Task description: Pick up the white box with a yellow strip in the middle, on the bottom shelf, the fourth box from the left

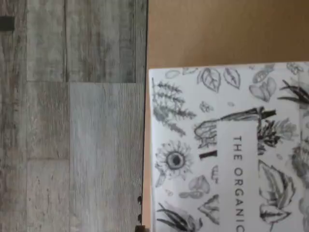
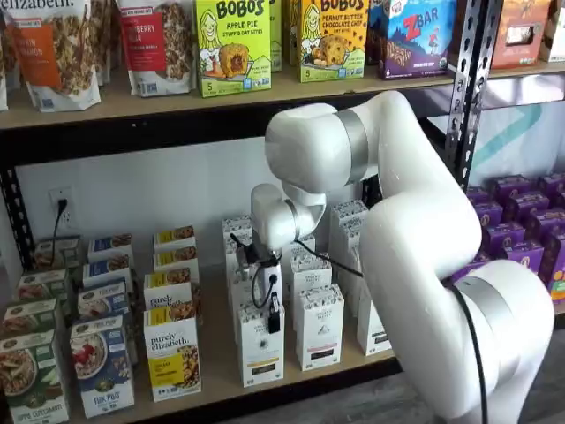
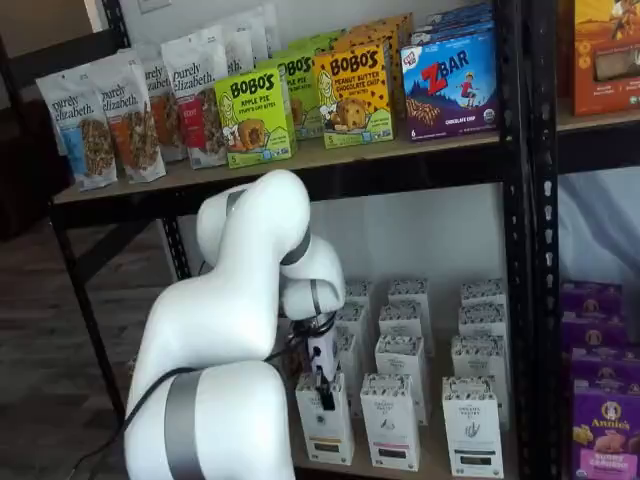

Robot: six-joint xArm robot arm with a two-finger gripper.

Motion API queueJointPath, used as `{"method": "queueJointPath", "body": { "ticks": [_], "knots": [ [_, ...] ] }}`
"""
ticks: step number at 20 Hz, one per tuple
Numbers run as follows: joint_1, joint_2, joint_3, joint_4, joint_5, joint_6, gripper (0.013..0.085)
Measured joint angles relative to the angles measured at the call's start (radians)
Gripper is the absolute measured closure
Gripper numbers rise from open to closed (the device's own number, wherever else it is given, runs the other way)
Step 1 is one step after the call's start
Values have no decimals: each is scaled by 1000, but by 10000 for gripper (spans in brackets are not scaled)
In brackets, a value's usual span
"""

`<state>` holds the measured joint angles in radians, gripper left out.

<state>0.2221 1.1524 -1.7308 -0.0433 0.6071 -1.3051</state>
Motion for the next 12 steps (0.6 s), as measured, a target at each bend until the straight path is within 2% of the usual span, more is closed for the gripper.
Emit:
{"method": "queueJointPath", "body": {
  "ticks": [7,9,12],
  "knots": [
    [0,-1,-5,15,15,-12,250],
    [1,-1,-8,19,29,-15,330],
    [2,-4,-3,20,25,-14,370]
  ]
}}
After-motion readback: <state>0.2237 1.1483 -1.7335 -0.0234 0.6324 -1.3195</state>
